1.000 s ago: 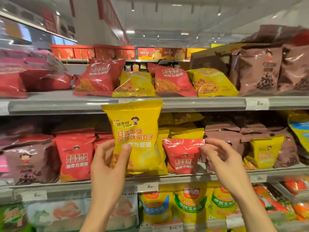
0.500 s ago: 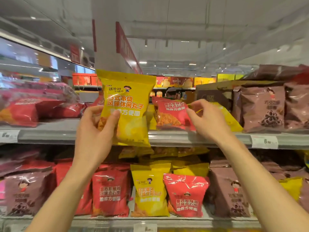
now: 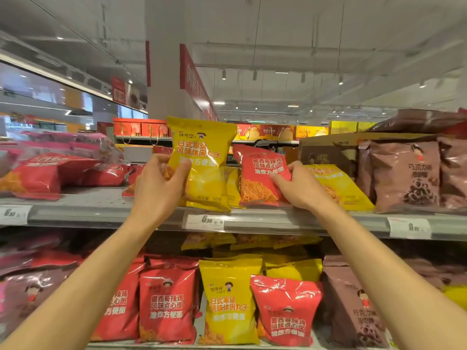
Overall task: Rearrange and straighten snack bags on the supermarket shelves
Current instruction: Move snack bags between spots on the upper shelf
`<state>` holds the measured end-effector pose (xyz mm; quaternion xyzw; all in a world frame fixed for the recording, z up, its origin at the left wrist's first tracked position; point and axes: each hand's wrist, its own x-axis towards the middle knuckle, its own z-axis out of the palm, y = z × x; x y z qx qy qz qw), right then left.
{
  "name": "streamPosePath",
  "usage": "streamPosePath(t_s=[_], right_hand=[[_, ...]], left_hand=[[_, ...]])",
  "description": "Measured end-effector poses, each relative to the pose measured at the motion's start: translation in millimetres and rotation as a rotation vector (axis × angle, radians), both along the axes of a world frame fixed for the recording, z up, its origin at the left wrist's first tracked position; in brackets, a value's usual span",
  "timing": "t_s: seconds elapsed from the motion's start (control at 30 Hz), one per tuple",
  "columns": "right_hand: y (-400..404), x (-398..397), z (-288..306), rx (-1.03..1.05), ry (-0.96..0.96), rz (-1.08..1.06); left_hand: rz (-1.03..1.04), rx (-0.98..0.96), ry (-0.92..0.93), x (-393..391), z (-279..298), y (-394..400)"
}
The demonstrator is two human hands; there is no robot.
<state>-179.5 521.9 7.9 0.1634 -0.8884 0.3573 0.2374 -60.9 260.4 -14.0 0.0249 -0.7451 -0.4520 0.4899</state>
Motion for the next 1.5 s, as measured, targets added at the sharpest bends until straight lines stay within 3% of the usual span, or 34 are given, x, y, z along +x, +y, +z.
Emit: streamPosePath(t_s=[0.23,0.4,0.57,0.93,1.03,1.13,1.3,1.4,1.5], right_hand=[[4,0,12,-0.430,0.036,0.152],[33,1,18,-0.591,0.073,0.140],[77,10,17,-0.635,0.118,0.147],[126,17,-9,-0.596,0.106,0.092],[127,15,-14,-0.590,0.097,0.102],[124,12,-15,-0.603,0.093,0.079],[126,10,-14,-0.618,0.055,0.081],[128,11,-14,-0.625,0.046,0.078],[126,14,-13,-0.625,0.050,0.083]], left_hand=[[-0.071,0.014,-0.011,3,6,-5],[-0.121,0.037,-0.006,-2,11,2],[-0.192,-0.011,-0.034,-26,18,39],[0.116,-0.415,-0.123,-79,10,110],[0.193,-0.627,-0.064,-78,15,107],[0.064,-0.855,-0.138,-79,25,111],[-0.035,-0.972,-0.525,-99,21,121],[-0.044,-0.987,-0.573,-103,23,123],[-0.135,-0.885,-0.481,-95,21,123]])
